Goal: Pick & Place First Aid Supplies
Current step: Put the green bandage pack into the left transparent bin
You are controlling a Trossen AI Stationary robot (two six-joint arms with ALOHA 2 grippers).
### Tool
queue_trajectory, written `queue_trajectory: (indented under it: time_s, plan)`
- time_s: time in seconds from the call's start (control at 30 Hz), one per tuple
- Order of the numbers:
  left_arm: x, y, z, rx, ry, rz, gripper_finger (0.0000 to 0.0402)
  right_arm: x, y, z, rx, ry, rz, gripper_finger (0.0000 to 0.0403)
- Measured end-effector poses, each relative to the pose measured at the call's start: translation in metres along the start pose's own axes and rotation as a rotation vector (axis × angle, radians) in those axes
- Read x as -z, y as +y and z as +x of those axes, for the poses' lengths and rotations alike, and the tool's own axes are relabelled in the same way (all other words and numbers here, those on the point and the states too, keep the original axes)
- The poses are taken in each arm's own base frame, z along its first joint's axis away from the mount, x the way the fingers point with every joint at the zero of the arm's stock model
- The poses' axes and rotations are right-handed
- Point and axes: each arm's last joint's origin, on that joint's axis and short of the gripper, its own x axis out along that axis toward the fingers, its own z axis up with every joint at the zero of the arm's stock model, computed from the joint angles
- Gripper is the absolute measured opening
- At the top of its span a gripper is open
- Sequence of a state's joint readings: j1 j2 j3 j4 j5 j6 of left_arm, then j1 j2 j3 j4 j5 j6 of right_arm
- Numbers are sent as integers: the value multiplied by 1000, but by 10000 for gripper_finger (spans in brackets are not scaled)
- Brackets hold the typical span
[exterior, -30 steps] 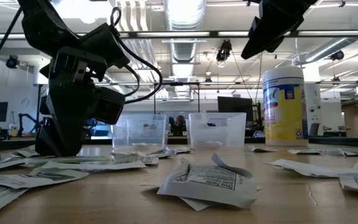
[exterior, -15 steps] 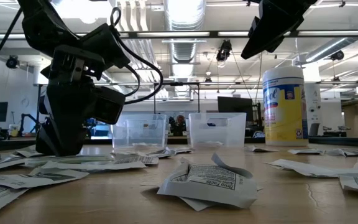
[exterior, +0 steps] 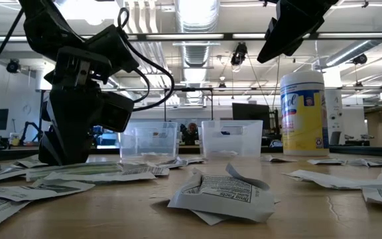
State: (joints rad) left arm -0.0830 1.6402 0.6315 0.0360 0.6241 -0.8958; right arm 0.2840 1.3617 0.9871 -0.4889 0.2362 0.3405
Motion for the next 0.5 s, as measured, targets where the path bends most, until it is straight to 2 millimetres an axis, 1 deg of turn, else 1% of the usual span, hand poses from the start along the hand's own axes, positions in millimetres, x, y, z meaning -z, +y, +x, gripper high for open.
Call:
queue_trajectory:
  time_s: [0.5]
  plan:
    - [0, -4, 0, 43, 19, 4, 116, 0, 0, 0, 0, 0, 0, 52]
